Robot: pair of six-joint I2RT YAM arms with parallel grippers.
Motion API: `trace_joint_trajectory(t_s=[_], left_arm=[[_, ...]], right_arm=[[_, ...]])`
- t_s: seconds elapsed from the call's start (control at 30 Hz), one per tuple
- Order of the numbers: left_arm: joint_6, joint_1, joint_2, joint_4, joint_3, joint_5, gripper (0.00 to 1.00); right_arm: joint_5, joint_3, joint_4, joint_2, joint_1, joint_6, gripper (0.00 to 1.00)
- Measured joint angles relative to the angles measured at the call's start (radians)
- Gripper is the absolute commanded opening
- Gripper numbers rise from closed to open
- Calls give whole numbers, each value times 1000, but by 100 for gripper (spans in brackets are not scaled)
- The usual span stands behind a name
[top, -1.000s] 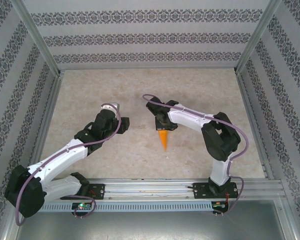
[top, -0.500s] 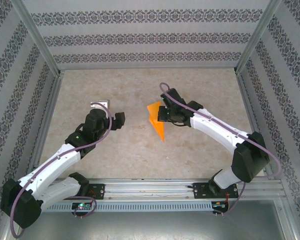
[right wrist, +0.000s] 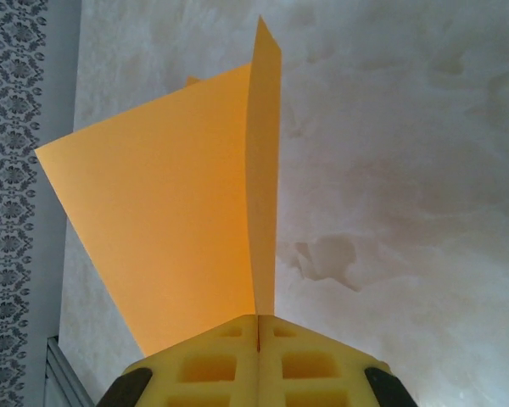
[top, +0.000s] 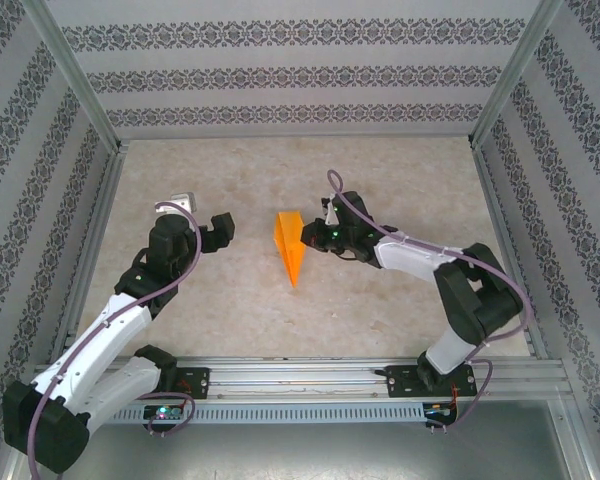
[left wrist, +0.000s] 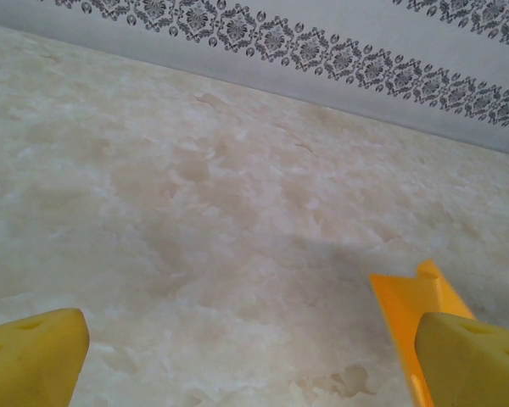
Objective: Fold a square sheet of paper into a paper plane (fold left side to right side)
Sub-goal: Turn over the paper plane at the center of the table.
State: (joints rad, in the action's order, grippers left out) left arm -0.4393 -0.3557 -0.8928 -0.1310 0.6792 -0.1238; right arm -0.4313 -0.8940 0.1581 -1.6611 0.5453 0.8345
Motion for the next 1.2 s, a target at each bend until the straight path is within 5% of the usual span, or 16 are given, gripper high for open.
trace_joint_trajectory(t_s=[0.37,0.93,1.2], left_arm=[[-39,13,-40,3,-31,58,98],[-92,24,-214,10,-27,203,90],[-116,24,-335,28,16,299,86]], right_arm=[[-94,71,278,-189,-33,51,0],[-86,114,290,-192,-53,41,2],[-83,114,277,-187,-53,25,13]])
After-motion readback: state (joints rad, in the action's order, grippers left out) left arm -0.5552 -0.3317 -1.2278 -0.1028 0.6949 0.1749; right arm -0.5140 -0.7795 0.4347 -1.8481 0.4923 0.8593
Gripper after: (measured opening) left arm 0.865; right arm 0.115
